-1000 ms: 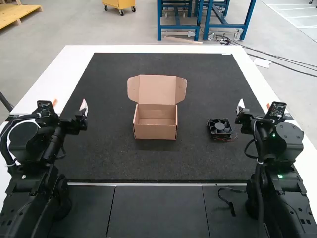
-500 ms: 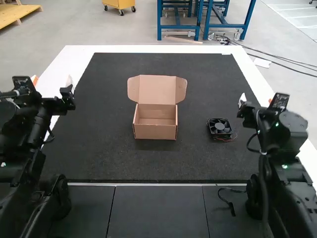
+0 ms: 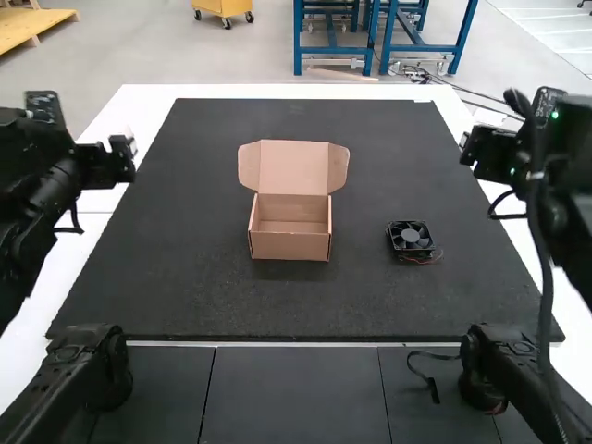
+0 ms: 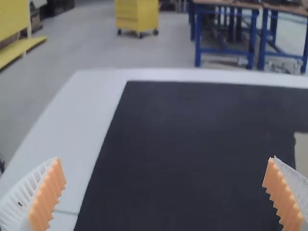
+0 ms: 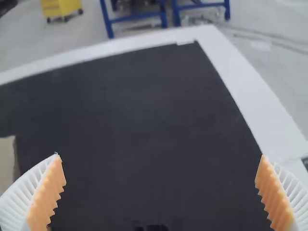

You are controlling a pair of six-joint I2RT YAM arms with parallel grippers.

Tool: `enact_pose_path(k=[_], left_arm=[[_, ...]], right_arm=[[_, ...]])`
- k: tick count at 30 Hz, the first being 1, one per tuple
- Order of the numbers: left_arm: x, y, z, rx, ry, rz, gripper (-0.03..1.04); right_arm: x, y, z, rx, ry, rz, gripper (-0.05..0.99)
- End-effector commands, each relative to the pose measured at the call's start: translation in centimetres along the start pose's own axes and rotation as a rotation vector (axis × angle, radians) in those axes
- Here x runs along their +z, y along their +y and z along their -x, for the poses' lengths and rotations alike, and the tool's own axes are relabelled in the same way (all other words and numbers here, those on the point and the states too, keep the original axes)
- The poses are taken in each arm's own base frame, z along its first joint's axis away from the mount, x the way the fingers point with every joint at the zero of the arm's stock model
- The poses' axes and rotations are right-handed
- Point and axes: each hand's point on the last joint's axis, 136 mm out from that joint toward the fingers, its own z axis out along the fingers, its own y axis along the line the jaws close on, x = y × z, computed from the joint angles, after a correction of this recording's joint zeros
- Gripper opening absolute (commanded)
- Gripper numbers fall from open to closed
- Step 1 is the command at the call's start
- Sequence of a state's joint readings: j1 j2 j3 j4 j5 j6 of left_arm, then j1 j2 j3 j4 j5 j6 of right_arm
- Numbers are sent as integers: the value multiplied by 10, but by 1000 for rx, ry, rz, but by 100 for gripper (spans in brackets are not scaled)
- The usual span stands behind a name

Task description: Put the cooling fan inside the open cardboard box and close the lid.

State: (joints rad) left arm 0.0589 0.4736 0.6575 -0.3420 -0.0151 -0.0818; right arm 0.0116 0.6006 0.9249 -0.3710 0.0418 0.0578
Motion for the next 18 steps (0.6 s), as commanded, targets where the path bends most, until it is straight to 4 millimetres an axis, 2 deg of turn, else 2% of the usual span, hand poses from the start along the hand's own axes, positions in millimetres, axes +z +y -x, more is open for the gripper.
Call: enact_pose_path(k=[1, 4, 7, 8, 14, 18], left_arm=[[5, 0, 4, 17, 32, 1, 97], [10, -1, -5, 20, 89, -3, 97], [11, -9, -1, 25, 97, -41, 97], [9, -22, 3, 22, 86, -113, 97], [9, -52, 7, 39, 99, -231, 97], [4, -76, 13, 56, 104, -318, 97]], right_arm=[[-6, 3, 14, -24, 33, 1, 91], [-6, 3, 1, -30, 117, -5, 91], [-6, 0, -4, -50, 155, -17, 91], [-5, 0, -5, -62, 164, -17, 91], [7, -7, -27, -162, 287, -41, 91], [15, -15, -30, -173, 303, -82, 91]])
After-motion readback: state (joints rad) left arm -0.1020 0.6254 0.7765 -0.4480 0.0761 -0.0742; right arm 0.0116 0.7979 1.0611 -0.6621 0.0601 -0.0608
